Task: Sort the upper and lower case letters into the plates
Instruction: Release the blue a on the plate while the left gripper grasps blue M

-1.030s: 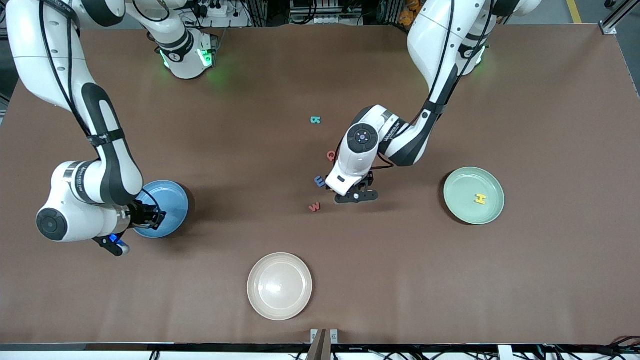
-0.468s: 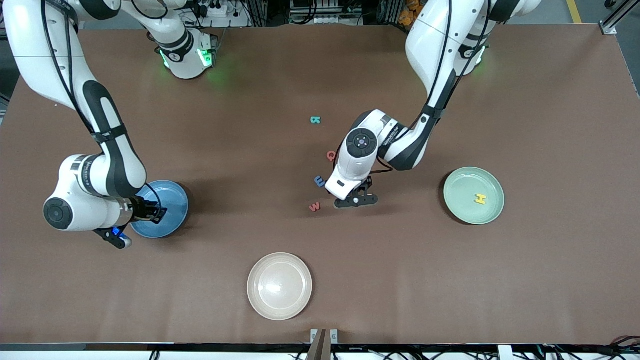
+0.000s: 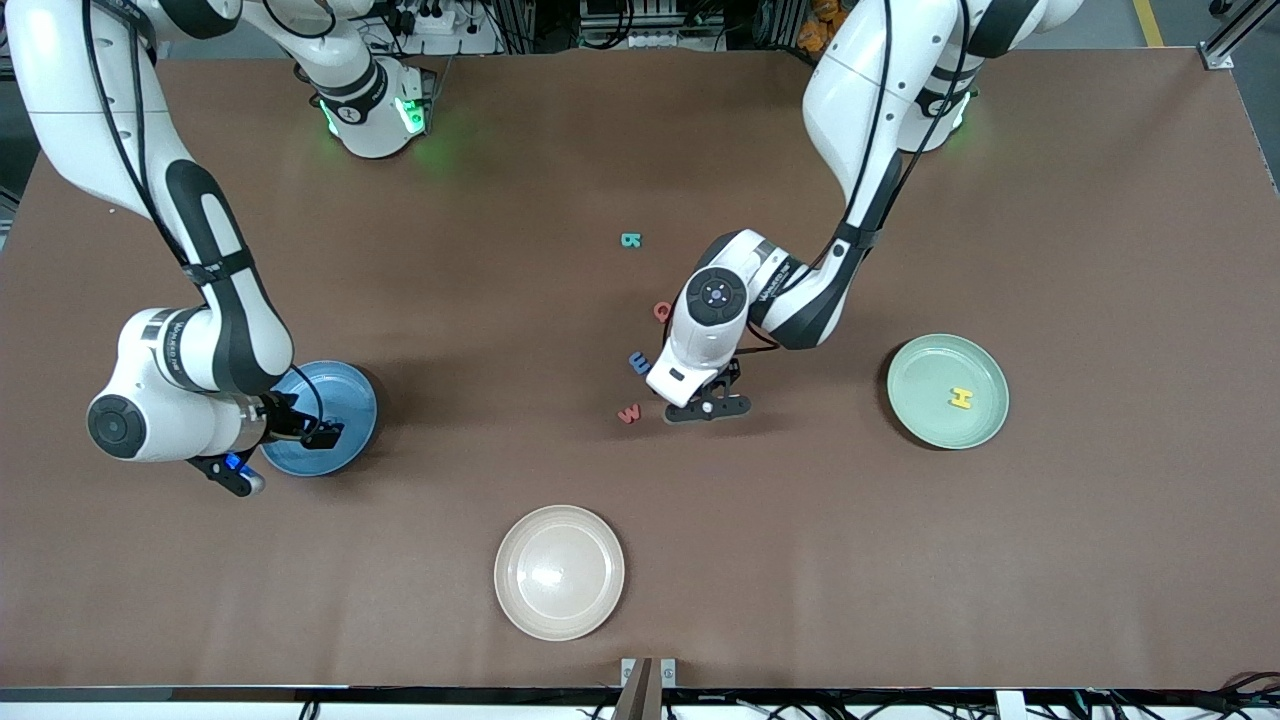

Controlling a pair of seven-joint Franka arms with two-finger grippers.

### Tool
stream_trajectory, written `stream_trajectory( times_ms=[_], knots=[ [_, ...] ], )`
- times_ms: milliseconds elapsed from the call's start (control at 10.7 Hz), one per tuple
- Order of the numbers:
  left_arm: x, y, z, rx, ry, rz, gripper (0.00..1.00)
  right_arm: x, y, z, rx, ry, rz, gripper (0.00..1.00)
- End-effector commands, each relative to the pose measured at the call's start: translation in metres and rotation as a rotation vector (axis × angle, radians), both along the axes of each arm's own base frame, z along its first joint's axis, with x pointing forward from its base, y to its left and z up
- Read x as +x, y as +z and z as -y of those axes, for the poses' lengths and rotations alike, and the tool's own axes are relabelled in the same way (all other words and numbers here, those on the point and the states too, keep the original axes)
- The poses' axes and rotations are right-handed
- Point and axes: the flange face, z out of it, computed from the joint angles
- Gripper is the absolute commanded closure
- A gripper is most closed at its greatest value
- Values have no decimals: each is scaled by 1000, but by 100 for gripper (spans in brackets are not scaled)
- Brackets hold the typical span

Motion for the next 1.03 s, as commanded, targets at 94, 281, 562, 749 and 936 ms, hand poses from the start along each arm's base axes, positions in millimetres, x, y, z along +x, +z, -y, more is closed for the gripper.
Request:
stream_trajectory(
  times_ms=[94,281,562,749,936],
  knots=[
    [4,-3,7,-10,20,4,35,-3,23,-19,-1,40,12,0],
    [3,-7,7,-5,17,1,39,-2,31,-36,1,55,25,0],
    [1,-13,7,1,17,-5,50,-1,35,-65,5,94,34,0],
    [1,-13,7,3,9,-3,70,8,55,-99,-7,61,70,0],
    [1,-12,7,4,-2,0,100,14,68,-135,-15,-62,77,0]
  ],
)
